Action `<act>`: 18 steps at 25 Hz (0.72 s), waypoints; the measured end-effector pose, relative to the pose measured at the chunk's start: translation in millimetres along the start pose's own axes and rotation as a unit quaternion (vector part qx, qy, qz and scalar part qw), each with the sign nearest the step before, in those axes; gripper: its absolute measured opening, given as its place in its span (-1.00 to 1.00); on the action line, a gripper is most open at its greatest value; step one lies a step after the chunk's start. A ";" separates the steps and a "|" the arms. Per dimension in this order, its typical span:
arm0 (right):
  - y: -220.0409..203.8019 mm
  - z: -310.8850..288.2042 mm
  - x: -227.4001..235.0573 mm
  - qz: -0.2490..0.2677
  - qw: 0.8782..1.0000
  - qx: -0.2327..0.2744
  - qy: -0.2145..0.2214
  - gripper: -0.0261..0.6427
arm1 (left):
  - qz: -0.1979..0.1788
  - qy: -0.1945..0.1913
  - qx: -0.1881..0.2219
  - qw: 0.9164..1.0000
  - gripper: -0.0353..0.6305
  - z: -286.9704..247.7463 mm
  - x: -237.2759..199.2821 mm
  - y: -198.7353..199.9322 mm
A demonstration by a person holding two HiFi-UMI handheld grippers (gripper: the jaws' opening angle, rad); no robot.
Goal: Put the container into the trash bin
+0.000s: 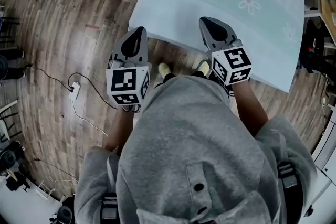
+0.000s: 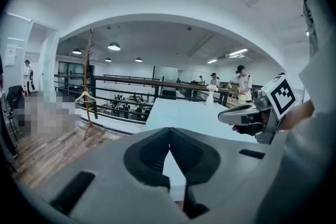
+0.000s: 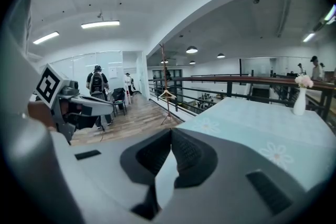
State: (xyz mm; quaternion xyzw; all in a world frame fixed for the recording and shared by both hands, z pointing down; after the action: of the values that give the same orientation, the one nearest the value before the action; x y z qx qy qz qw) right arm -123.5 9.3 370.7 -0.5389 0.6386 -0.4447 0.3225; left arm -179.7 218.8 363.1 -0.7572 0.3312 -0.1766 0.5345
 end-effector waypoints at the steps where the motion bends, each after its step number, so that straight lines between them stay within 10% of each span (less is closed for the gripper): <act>1: -1.2 4.6 5.8 -0.003 1.000 0.003 -0.009 -0.84 | -0.005 -0.007 0.000 1.000 -0.83 -5.0 4.7 3.0; 18: -7.1 21.3 34.8 -0.013 0.999 0.009 -0.041 -0.84 | -0.023 -0.039 0.000 0.999 -0.83 -27.4 27.4 20.2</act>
State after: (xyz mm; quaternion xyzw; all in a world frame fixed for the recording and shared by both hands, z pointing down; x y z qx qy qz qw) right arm -109.1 -29.5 371.2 -0.5623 0.6132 -0.4323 0.3478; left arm -183.4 176.7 352.0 -0.7707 0.2928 -0.1597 0.5430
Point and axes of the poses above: the fingertips, and each gripper's own axes: z backward along the fingers, x to its right, y out of its top, the point moved 5 cm from there along z, backward along the fingers
